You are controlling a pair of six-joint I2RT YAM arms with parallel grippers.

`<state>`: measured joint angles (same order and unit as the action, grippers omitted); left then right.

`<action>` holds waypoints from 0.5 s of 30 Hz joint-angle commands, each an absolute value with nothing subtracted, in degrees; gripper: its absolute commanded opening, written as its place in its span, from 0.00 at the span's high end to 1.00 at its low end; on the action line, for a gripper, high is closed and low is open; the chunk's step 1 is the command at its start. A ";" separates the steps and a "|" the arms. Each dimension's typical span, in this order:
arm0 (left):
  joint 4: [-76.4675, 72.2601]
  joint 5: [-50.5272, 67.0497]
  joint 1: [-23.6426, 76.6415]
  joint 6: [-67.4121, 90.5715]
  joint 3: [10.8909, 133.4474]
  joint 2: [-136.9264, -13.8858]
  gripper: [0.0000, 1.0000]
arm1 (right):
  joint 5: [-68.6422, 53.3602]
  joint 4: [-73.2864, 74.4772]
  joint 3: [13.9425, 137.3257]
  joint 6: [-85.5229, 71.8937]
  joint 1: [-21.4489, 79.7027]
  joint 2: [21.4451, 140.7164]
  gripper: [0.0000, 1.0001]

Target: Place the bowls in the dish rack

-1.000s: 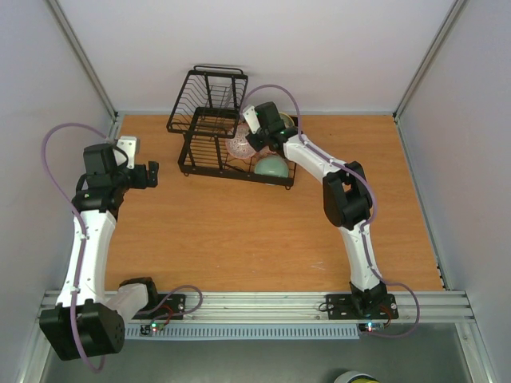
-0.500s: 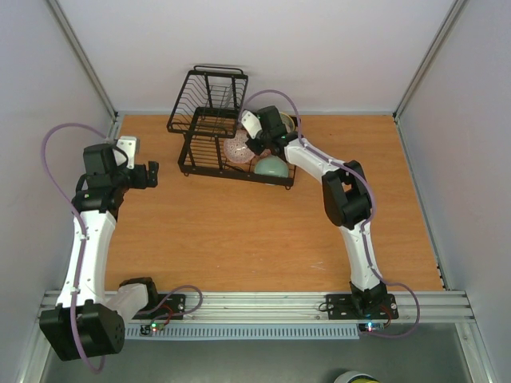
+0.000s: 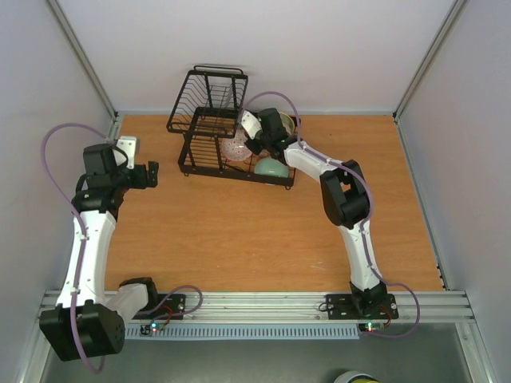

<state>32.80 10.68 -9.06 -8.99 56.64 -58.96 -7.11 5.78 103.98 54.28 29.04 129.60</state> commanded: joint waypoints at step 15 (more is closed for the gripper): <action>31.44 10.46 -9.58 -8.88 57.83 -58.38 0.01 | 5.71 -18.13 97.81 62.87 30.64 132.76 0.99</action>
<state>32.82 10.68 -9.06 -8.99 56.64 -58.96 2.61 -10.00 98.67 59.96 29.61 131.55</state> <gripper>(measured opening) 0.994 0.043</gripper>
